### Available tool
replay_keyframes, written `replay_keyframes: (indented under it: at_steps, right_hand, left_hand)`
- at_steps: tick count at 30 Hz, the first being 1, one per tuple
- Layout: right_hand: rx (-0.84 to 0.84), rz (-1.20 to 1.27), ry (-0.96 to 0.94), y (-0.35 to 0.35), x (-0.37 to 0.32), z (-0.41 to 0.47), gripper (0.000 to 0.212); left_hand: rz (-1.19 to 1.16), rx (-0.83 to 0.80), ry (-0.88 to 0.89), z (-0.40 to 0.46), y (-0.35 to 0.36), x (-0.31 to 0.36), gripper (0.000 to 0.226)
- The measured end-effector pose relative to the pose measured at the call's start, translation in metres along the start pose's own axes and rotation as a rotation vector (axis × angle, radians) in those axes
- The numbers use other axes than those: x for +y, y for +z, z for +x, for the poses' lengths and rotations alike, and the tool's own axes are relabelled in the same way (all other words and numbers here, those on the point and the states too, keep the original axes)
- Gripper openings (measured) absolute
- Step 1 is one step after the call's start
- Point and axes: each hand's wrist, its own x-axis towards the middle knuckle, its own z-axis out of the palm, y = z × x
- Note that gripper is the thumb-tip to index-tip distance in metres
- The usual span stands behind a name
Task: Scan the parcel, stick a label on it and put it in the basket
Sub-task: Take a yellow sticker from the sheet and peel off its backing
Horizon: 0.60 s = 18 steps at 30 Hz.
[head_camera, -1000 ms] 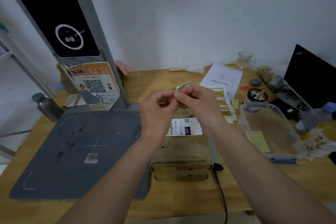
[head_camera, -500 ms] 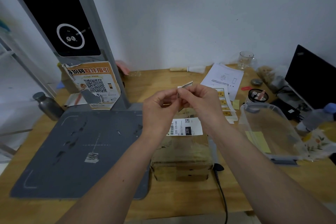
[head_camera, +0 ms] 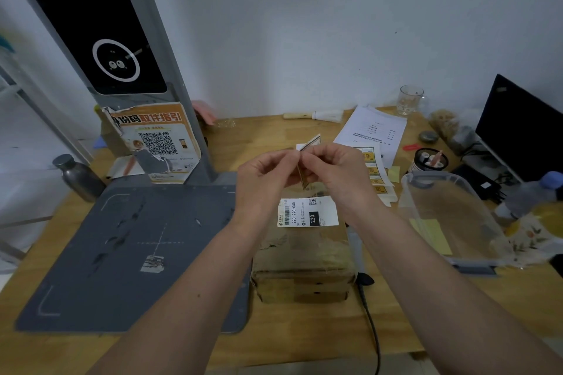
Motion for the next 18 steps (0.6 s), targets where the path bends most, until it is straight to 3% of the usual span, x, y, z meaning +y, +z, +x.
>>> replay_keyframes:
  at_steps: [9, 18]
  right_hand:
    - [-0.012, -0.105, -0.023, 0.0009, 0.0019, 0.0018, 0.005]
    - [-0.038, -0.044, 0.051, 0.0027, 0.0044, 0.0021, 0.005]
  left_hand:
    - [-0.048, -0.021, -0.092, 0.0040, -0.0051, 0.0032, 0.013]
    - [0.165, 0.045, -0.071, 0.0075, -0.0070, 0.0001, 0.015]
